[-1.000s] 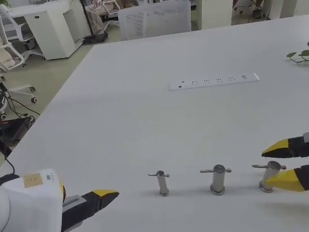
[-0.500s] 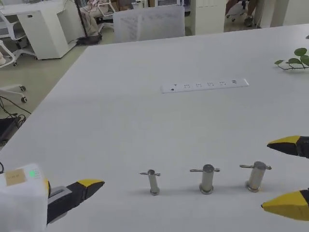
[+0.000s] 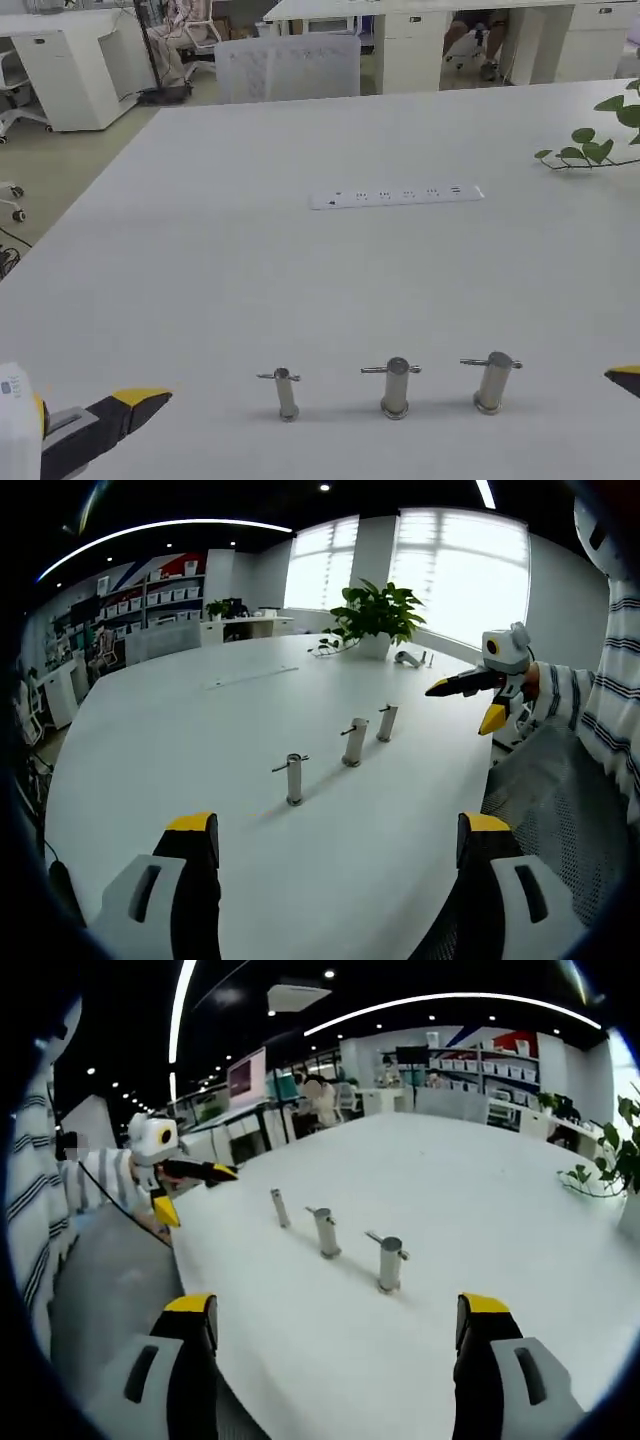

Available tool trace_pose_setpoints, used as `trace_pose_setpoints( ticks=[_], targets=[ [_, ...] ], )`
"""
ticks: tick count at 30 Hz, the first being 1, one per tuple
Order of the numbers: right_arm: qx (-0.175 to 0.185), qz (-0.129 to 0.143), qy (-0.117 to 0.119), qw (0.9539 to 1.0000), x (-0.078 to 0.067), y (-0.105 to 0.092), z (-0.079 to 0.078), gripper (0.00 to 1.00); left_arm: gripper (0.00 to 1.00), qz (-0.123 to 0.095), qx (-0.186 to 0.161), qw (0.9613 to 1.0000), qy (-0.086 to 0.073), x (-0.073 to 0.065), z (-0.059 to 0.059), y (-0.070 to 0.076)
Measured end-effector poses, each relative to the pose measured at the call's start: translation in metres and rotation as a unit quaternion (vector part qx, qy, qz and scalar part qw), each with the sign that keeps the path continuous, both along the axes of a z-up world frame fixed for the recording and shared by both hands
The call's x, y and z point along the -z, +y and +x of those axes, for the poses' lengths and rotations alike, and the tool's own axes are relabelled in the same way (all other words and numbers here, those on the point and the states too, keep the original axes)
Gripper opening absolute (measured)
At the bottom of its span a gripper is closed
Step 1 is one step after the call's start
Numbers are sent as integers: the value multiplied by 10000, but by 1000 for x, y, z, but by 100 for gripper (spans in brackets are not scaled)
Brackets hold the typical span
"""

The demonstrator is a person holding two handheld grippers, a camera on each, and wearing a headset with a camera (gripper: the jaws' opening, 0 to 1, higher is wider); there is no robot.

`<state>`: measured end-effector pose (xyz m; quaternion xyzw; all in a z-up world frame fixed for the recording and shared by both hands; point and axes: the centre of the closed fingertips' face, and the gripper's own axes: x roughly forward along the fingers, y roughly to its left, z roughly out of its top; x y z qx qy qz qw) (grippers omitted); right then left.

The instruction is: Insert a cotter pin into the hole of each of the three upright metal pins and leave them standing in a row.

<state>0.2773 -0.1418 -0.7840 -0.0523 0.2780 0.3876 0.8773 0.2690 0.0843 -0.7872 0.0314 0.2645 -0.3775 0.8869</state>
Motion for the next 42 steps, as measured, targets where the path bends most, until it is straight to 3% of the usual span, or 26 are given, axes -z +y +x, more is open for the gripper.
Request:
trace_pose_setpoints(
  ticks=[7, 12, 18, 32, 42],
  targets=[
    [2, -23, 121, 9999, 4, 12, -15, 100, 99, -15, -20, 10000, 92, 9, 3, -5],
    [285, 59, 235, 9993, 9, 15, -14, 100, 99, 21, 14, 9998, 172, 13, 2, -8],
    [289, -118, 407, 9987, 20, 11, -15, 100, 99, 109, -29, 9995, 287, 19, 2, -3],
    [255, -322, 470, 9980, 28, 6, -11, 100, 99, 277, -75, 9990, 329, 20, 2, 2],
    [303, -487, 606, 9965, 35, 2, -20, 100, 99, 368, -30, 9987, 355, 21, 0, 2]
  ],
)
